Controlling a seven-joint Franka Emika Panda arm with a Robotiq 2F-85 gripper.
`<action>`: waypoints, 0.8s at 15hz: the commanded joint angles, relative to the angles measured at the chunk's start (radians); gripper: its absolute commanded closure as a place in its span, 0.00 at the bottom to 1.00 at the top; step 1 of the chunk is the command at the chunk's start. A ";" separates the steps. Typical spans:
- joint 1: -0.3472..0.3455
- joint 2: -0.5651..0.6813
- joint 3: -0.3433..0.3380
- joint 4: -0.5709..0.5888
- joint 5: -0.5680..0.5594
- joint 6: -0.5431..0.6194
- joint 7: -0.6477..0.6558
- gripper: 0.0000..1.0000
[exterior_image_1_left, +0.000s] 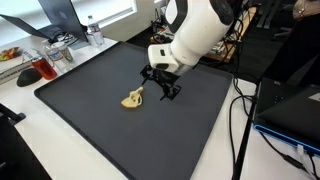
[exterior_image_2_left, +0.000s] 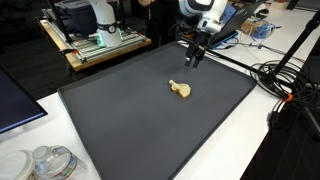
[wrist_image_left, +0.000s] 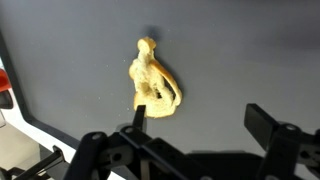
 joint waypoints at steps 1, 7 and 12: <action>-0.032 -0.156 0.008 -0.211 -0.074 0.138 0.065 0.00; -0.123 -0.295 -0.005 -0.427 -0.207 0.425 0.100 0.00; -0.175 -0.368 -0.068 -0.555 -0.252 0.678 0.089 0.00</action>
